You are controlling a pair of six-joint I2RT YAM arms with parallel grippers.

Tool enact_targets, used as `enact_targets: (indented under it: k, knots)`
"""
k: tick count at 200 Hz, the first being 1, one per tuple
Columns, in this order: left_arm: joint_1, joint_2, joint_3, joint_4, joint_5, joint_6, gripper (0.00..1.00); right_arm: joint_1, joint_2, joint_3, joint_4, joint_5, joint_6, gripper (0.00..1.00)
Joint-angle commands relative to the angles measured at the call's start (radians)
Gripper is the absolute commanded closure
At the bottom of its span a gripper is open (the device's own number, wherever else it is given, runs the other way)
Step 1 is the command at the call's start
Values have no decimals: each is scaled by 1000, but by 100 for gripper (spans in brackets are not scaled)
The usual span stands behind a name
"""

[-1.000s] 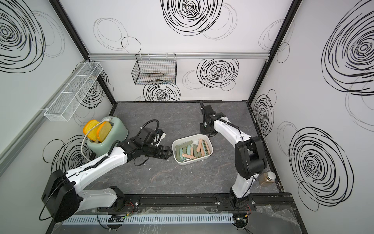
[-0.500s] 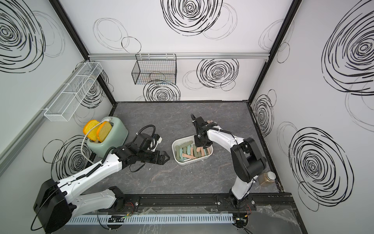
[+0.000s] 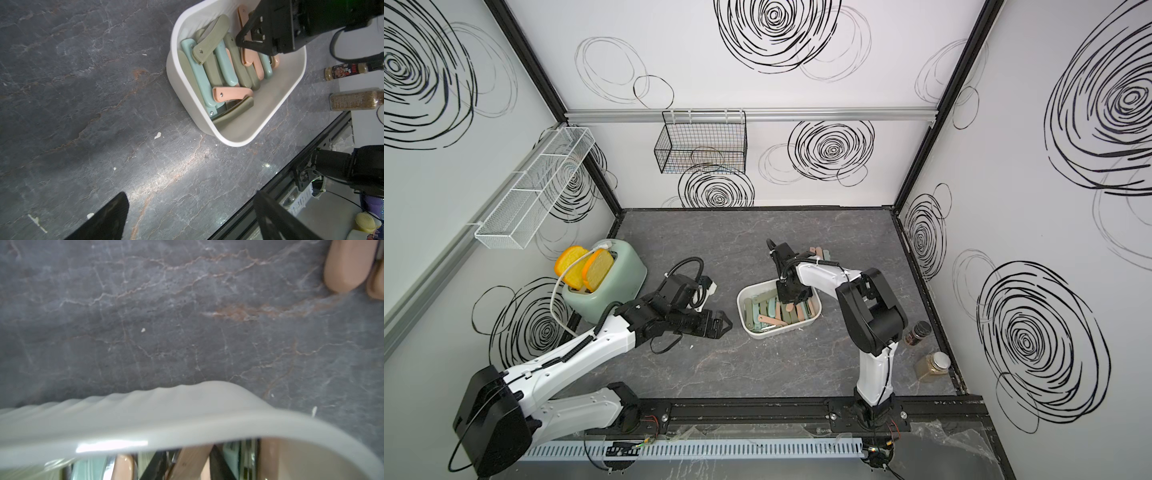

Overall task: Take the fruit knife out of the storage box
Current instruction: Pick up the fruit knife from the storage box.

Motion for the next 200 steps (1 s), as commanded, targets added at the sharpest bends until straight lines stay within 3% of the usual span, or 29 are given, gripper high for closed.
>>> enact_targets:
  k: [1,32,200]
  knots:
    - [2,17,-2,21,-9,12,2,5,33,30,-9,24,-1,70]
    - [12,29,6,20,-3,26,2,4,33,49,-20,39,-10,77]
    - [31,136,183,13,7,47,2,4,-156,115,-130,58,-15,78]
